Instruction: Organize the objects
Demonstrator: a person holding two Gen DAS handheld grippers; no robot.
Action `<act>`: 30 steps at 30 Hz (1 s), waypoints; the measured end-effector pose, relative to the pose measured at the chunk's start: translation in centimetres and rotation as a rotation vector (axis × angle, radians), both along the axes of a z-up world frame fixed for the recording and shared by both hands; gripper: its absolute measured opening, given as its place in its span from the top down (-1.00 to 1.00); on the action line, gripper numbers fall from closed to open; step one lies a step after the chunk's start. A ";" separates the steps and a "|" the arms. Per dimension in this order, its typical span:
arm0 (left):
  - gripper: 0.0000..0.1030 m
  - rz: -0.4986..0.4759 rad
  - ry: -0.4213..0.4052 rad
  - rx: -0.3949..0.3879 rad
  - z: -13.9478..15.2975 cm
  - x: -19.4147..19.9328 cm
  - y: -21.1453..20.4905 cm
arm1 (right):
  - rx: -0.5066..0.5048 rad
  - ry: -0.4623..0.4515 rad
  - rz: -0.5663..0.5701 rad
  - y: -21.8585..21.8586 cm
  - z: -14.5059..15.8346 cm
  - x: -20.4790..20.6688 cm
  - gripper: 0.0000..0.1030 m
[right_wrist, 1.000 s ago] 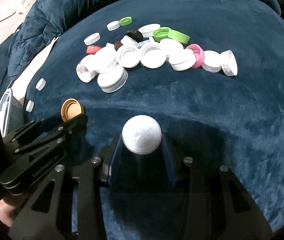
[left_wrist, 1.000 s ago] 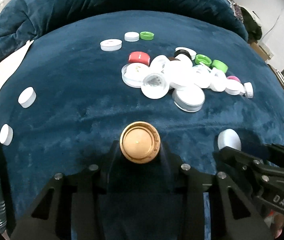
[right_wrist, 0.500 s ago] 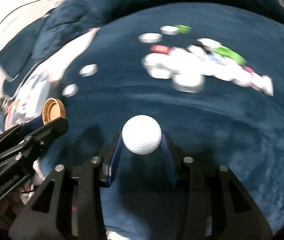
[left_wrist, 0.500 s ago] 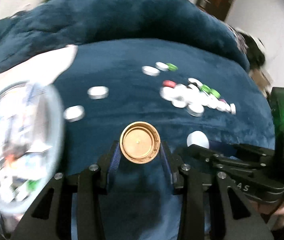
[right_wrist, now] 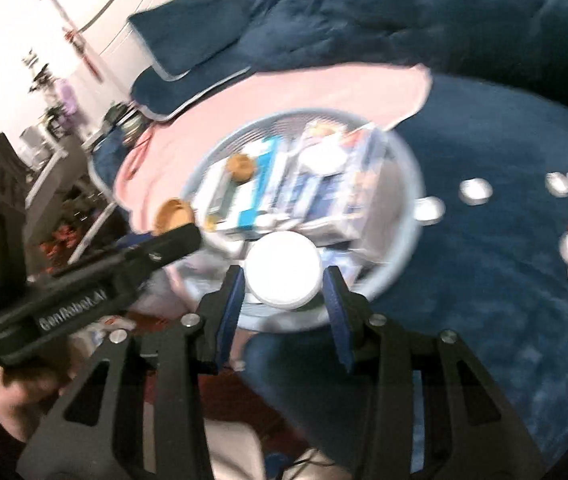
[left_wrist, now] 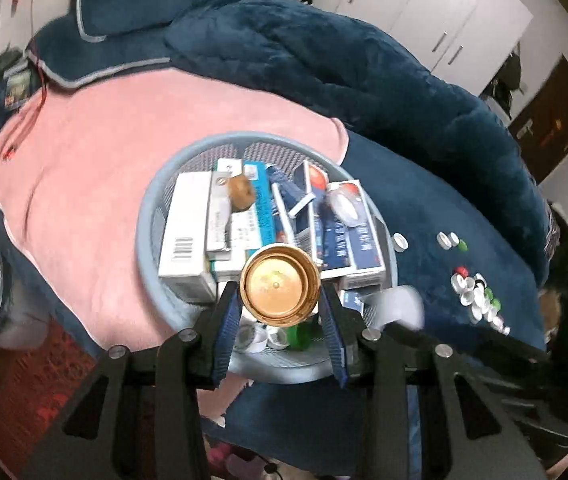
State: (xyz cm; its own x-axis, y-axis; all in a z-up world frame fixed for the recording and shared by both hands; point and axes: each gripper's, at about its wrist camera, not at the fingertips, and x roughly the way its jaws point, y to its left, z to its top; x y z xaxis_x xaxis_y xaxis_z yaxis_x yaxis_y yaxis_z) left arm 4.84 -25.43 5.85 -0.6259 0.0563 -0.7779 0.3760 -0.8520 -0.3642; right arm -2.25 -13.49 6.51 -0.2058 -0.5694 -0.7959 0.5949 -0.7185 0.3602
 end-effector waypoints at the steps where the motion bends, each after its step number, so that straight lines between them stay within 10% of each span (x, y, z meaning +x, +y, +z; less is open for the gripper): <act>1: 0.21 -0.001 -0.006 0.005 -0.2 -0.1 -0.1 | 0.008 -0.037 0.010 -0.6 -0.4 -0.3 -0.18; 6: -0.60 0.006 -0.012 -0.040 -0.5 0.2 -0.3 | -0.026 -0.024 -0.054 1.0 -0.5 0.0 -0.55; 30: -0.73 -0.113 -0.039 -0.253 1.4 -1.6 5.9 | 0.106 -0.028 -0.263 10.2 -1.7 -1.2 -0.72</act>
